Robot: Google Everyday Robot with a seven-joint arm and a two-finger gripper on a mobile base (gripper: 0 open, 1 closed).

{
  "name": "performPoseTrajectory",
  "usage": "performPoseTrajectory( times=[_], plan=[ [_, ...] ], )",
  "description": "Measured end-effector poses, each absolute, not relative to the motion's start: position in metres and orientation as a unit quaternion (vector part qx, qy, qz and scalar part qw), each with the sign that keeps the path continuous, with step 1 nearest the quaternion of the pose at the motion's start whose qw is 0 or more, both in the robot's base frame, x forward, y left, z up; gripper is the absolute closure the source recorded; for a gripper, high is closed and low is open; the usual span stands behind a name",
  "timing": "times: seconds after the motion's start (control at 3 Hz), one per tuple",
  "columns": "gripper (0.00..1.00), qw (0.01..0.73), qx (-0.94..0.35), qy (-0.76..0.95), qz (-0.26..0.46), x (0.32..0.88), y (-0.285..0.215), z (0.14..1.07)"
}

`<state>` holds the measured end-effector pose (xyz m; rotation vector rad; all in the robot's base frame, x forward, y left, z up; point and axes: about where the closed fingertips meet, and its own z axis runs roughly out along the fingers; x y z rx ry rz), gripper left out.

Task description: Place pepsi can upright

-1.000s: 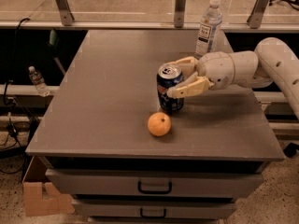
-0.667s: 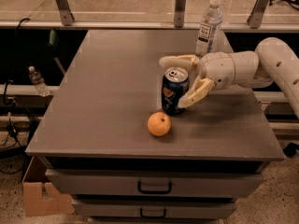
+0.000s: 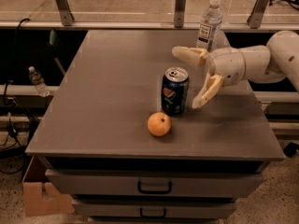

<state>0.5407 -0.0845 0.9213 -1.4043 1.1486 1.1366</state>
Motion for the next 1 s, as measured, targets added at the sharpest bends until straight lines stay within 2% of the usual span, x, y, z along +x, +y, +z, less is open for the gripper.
performPoseTrajectory(
  times=[0.33, 0.67, 1.0],
  plan=[
    [0.0, 0.499, -0.571, 0.501, 0.418, 0.556, -0.132, 0.94],
    [0.0, 0.521, -0.551, 0.547, 0.354, 0.567, -0.209, 0.962],
    [0.0, 0.539, -0.548, 0.547, 0.333, 0.572, -0.222, 0.979]
  ],
)
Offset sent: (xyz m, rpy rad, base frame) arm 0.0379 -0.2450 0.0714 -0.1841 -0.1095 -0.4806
